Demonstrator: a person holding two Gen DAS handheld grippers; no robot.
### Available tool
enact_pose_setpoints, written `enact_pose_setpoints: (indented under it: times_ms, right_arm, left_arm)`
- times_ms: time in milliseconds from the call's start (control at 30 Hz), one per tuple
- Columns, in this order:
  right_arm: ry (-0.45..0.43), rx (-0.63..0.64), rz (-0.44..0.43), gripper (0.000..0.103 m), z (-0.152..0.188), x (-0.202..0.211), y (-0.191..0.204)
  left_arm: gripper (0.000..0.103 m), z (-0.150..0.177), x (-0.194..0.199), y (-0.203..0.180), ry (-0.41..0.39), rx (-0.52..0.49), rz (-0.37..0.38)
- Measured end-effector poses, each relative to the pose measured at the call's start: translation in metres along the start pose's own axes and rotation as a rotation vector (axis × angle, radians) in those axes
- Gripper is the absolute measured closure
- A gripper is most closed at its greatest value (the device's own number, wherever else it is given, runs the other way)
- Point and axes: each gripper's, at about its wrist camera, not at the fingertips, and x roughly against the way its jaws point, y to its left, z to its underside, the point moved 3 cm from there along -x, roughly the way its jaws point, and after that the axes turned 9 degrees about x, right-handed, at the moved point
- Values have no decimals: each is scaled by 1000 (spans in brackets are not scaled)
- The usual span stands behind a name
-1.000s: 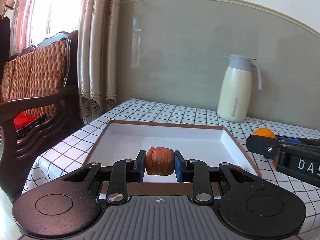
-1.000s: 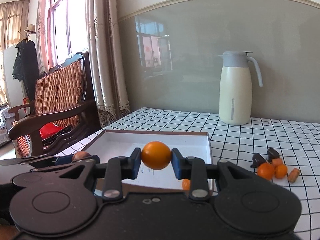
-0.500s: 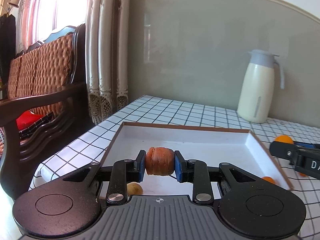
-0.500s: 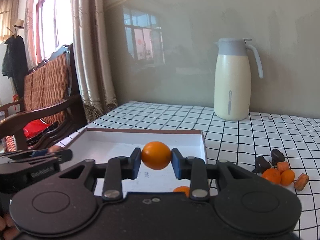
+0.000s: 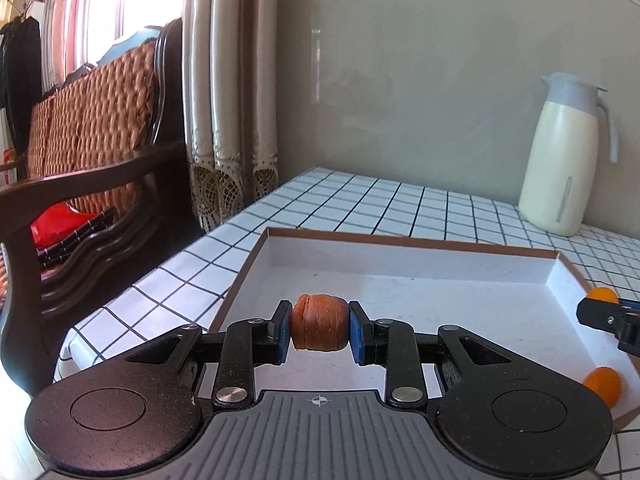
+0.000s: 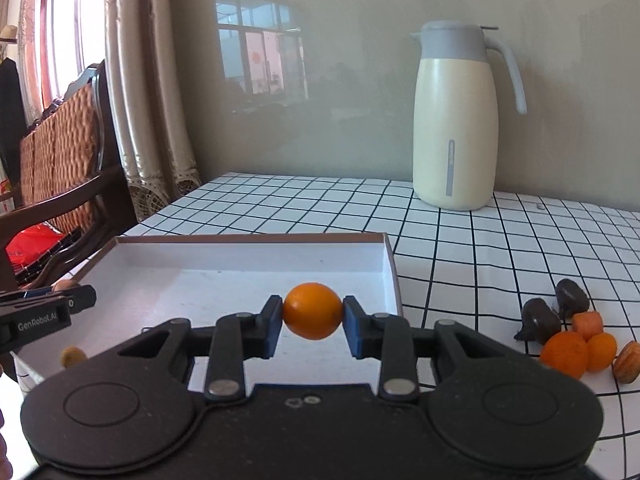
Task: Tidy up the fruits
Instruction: 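Open the left tool to drop the date while the right tool releases the orange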
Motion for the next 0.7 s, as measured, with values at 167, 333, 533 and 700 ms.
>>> enact_pose_setpoints:
  times_ms: [167,333,533,700]
  right_arm:
    - [-54,-30,51,35,-5,3,-3]
    - [-178,-78,77,18,-15,31,-11]
    - [-180,-87,52,18,-16,43,-13]
    - [-186,-86,58,11,-18,53,-13]
  left_arm:
    - [11,-4,-12,5,27,34,-14]
    - [0,-12,2,6,-96,16,-75]
    - [0,-12,10,6,-105,-5,-79]
    - [0,-12,28,5,-106,-12,-61]
